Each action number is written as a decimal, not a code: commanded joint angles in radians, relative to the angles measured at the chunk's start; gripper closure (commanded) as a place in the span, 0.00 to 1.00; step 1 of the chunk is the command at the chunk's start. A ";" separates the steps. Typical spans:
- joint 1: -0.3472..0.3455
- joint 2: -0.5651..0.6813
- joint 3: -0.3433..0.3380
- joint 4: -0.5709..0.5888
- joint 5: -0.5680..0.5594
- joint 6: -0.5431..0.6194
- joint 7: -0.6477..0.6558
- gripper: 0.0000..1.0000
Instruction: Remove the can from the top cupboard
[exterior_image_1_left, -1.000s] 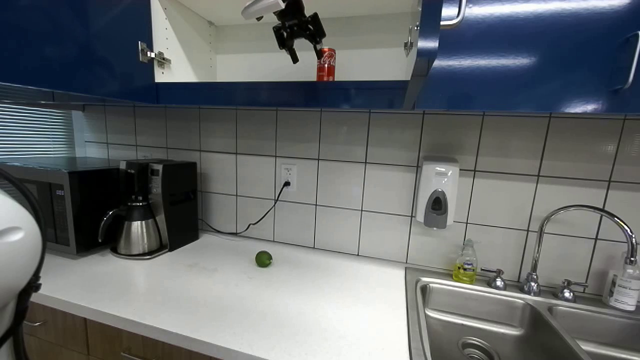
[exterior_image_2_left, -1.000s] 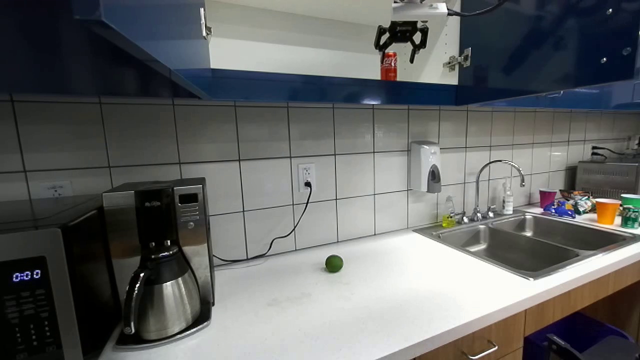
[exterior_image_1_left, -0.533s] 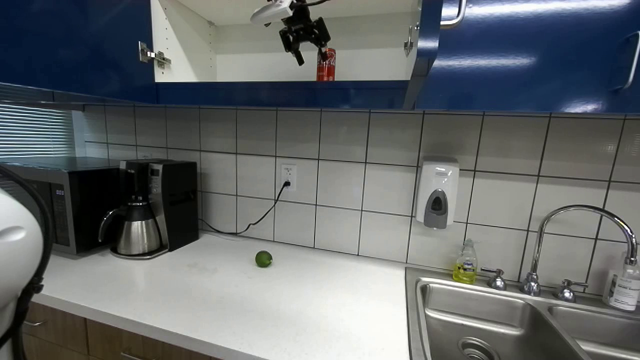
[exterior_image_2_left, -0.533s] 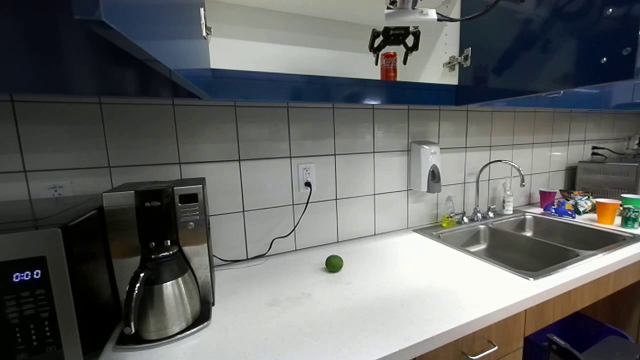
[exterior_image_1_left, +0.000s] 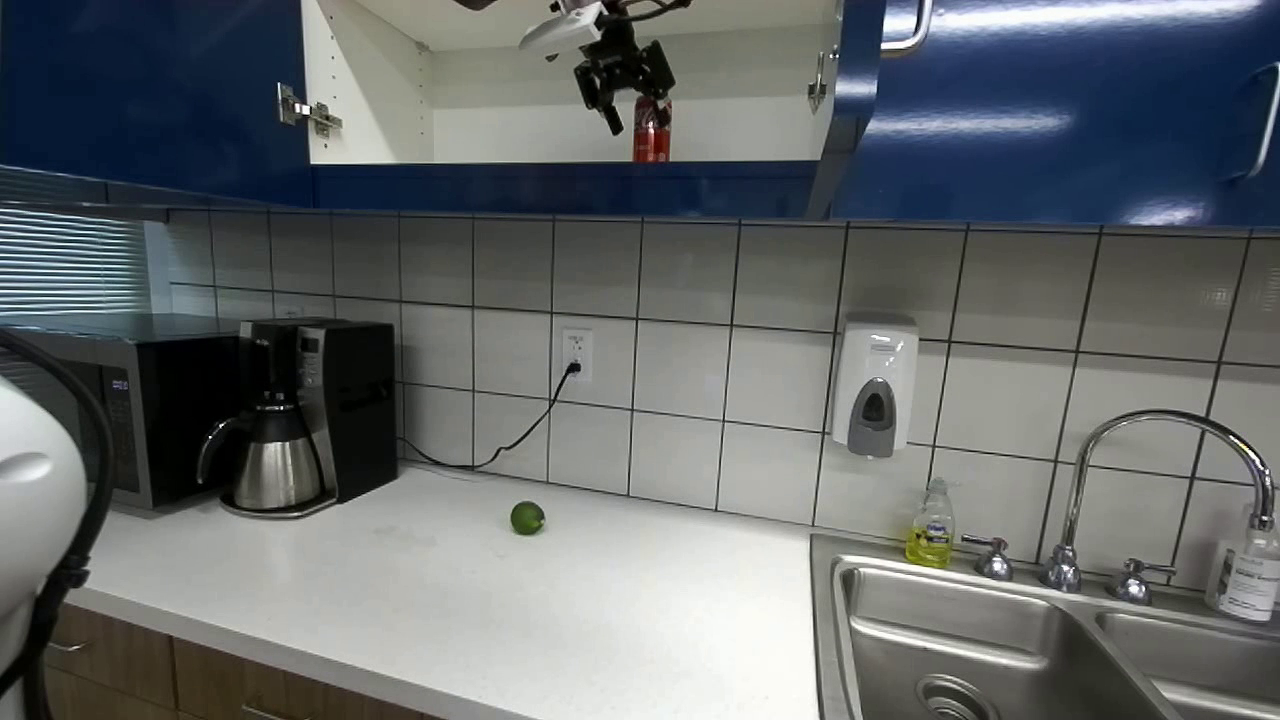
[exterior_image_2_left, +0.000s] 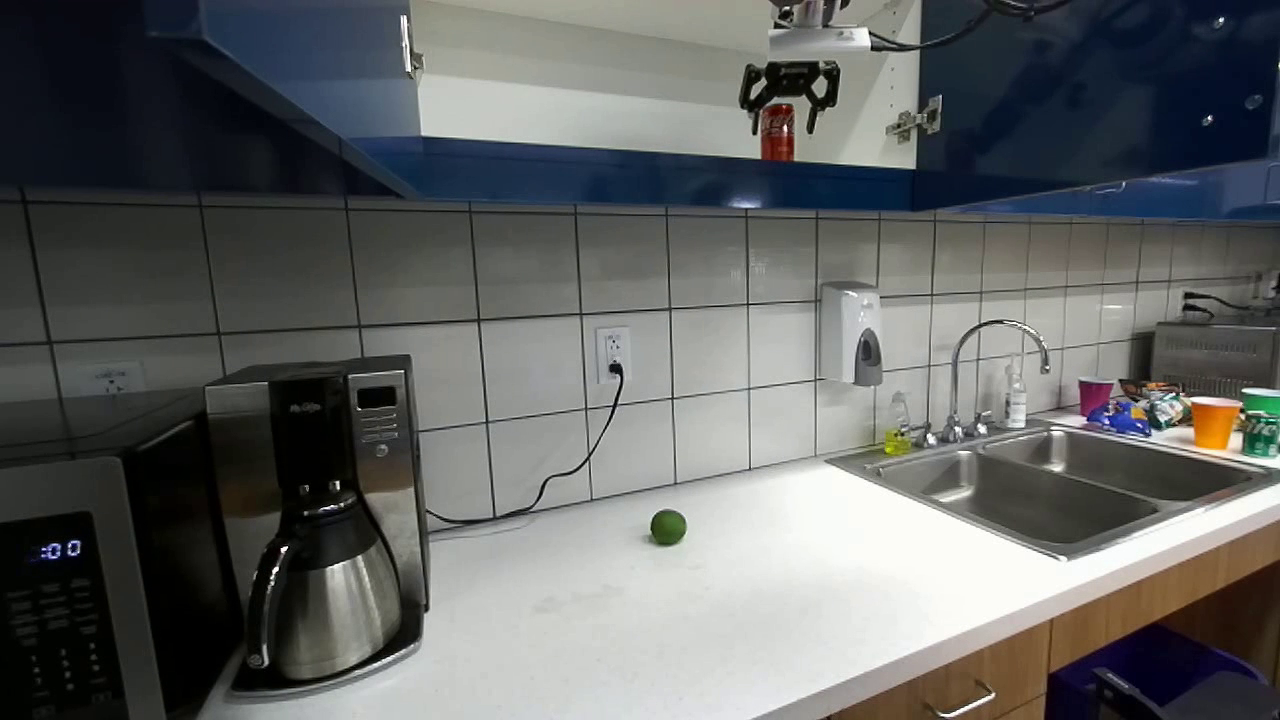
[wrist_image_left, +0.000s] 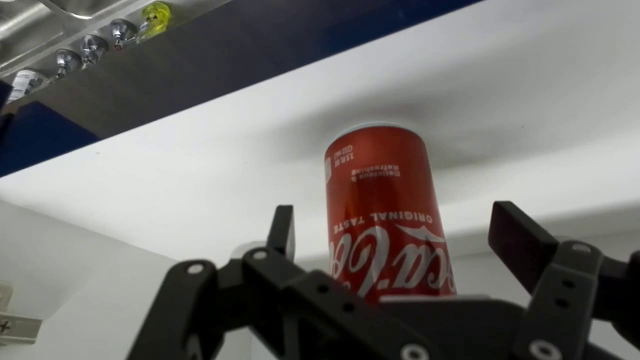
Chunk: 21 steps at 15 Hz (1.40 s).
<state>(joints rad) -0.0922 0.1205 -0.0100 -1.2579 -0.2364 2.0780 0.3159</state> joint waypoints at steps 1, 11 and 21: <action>0.002 0.047 -0.008 0.068 -0.021 -0.011 0.024 0.00; 0.008 0.097 -0.014 0.128 -0.022 -0.010 0.027 0.25; 0.019 0.108 -0.012 0.140 -0.019 -0.009 0.030 0.62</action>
<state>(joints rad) -0.0844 0.2131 -0.0212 -1.1474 -0.2365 2.0780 0.3159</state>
